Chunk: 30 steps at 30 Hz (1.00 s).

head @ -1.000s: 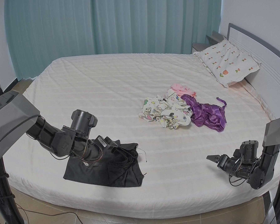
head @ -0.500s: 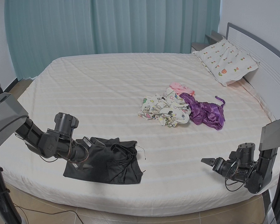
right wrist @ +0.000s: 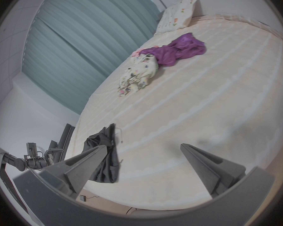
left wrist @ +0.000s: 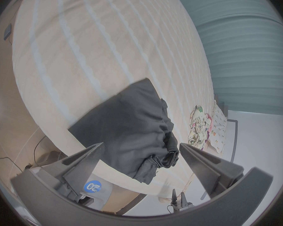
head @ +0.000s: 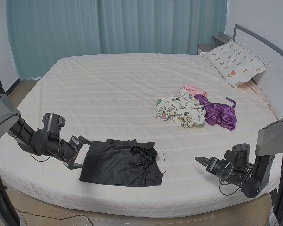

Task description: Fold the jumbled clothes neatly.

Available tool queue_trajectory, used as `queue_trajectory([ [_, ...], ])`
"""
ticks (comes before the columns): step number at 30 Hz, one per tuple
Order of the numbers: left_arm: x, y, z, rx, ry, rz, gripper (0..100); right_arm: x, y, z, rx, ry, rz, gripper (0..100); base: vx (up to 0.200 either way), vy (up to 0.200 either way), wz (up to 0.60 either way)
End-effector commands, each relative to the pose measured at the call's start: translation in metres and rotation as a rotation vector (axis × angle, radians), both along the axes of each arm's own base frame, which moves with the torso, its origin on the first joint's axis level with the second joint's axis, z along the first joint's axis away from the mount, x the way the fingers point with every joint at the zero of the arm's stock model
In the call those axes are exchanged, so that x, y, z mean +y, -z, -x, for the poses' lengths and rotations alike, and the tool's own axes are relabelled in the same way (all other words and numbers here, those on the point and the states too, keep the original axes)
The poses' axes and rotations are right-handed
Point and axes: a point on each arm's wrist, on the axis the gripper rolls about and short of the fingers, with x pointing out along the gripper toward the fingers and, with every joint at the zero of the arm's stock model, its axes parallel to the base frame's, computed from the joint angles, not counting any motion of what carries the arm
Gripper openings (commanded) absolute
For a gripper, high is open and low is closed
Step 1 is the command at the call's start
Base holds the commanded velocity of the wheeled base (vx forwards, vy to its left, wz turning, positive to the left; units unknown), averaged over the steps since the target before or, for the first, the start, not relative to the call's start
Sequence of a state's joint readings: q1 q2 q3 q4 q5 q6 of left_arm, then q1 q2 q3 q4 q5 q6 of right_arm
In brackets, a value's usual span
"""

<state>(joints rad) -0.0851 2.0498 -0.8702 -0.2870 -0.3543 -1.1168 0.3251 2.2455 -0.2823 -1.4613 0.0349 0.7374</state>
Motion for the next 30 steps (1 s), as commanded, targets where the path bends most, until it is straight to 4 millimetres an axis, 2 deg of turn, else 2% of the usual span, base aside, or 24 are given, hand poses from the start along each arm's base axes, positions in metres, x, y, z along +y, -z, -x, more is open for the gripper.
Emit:
queue_trajectory([
  [1,0.007,0.001,0.000,0.001,-0.015,0.000,100,0.022,-0.002,-0.006,-0.033,-0.049,0.001,100,0.000,0.200,0.00],
  [7,0.008,0.002,0.003,0.008,-0.014,-0.001,100,0.048,-0.006,-0.013,-0.053,-0.095,0.007,100,0.000,0.200,0.00],
  [12,0.008,0.007,0.003,-0.045,-0.015,-0.001,100,0.081,-0.010,-0.024,-0.052,-0.166,0.010,100,0.000,0.200,0.00],
  [18,0.006,0.011,0.010,-0.067,-0.002,-0.003,100,0.118,-0.014,-0.029,-0.043,-0.249,0.012,100,0.000,0.000,0.00],
  [23,0.005,0.013,0.010,-0.063,0.004,-0.006,100,0.127,-0.006,-0.045,-0.025,-0.243,0.022,100,0.000,0.000,0.00],
  [30,0.004,0.013,0.009,-0.065,0.008,-0.010,100,0.134,0.014,-0.079,0.046,-0.222,0.076,100,0.000,0.000,0.00],
])
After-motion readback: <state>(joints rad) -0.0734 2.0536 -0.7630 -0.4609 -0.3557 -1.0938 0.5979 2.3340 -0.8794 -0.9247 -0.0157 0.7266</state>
